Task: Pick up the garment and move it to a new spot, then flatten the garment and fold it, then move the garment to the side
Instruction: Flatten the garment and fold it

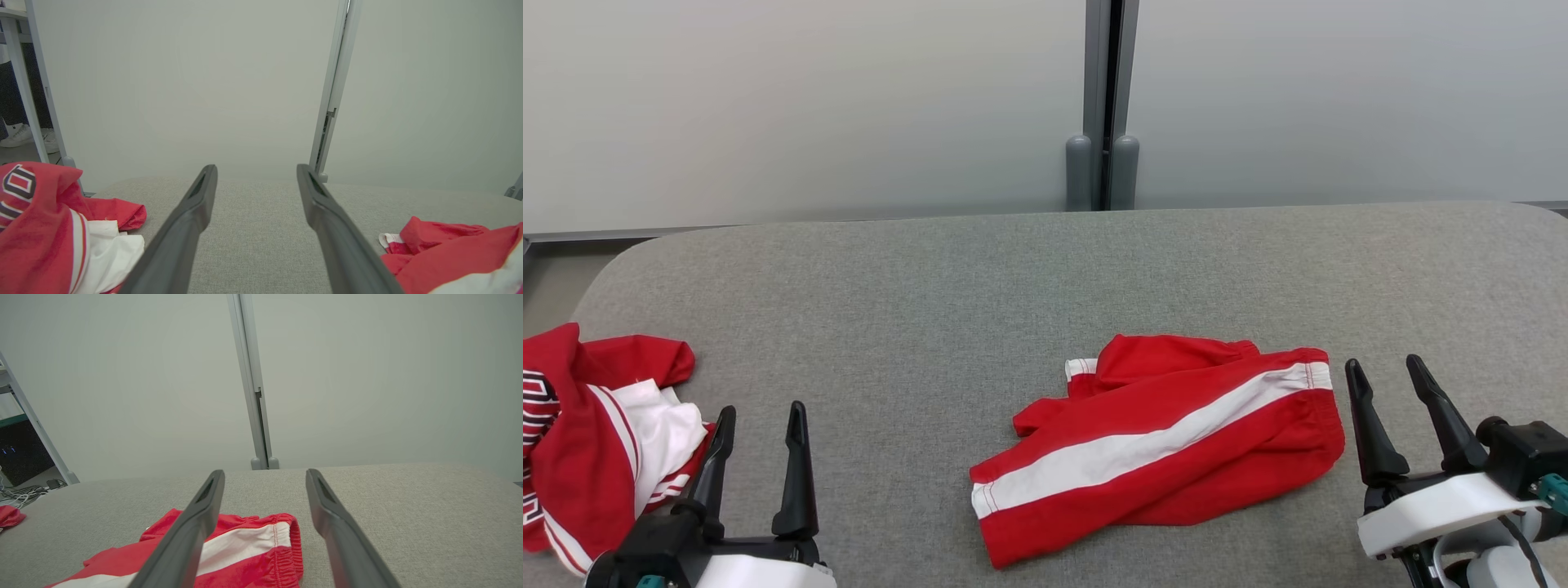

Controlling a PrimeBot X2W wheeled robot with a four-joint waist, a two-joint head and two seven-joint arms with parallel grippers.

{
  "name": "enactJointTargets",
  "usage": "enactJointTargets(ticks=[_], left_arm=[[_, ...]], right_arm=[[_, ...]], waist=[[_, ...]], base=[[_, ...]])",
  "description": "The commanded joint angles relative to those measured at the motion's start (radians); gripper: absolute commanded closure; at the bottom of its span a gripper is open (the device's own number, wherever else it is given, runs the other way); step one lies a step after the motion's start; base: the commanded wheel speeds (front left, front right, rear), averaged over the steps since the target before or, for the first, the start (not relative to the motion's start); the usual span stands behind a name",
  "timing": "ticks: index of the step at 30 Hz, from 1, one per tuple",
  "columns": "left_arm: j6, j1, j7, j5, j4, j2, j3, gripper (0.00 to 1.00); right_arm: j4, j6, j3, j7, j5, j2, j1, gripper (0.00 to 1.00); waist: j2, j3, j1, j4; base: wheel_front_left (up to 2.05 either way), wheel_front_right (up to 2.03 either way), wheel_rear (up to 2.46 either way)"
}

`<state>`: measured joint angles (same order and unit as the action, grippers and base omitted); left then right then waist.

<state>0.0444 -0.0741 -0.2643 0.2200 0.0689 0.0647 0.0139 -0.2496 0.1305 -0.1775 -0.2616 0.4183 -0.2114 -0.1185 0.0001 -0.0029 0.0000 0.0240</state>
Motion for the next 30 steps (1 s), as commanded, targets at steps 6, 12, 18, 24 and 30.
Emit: enactJointTargets(ticks=[6, 12, 18, 24, 30], left_arm=[[0.016, 0.004, 0.000, -0.013, 0.005, -0.005, 0.014, 0.00], [0.025, 0.008, 0.000, -0.018, 0.002, -0.010, 0.020, 0.00], [0.029, 0.010, 0.000, -0.021, 0.005, -0.012, 0.023, 0.00], [0.032, 0.012, 0.000, -0.022, 0.004, -0.013, 0.025, 0.00], [0.031, 0.013, 0.000, 0.000, 0.008, -0.013, 0.018, 0.00]], right_arm=[[-0.005, 0.001, 0.000, -0.005, -0.002, -0.003, -0.011, 0.00], [-0.007, 0.001, 0.000, -0.005, 0.003, -0.005, -0.011, 0.00], [-0.008, 0.001, 0.000, -0.005, 0.008, -0.006, -0.011, 0.00], [-0.008, 0.001, 0.001, -0.005, 0.007, -0.007, -0.012, 0.00], [-0.006, 0.001, 0.011, -0.005, 0.008, -0.009, -0.013, 0.00]], waist=[[-0.0001, 0.000, 0.0000, -0.004], [-0.0001, 0.001, 0.0000, -0.005], [-0.0001, 0.003, 0.0000, -0.005], [-0.0001, 0.004, 0.0000, -0.005], [-0.0001, 0.003, 0.0000, -0.008]], base=[[0.00, 0.00, 0.00], [0.00, 0.00, 0.00], [0.00, 0.00, 0.00], [0.00, 0.00, 0.00], [0.00, 0.00, 0.00]])
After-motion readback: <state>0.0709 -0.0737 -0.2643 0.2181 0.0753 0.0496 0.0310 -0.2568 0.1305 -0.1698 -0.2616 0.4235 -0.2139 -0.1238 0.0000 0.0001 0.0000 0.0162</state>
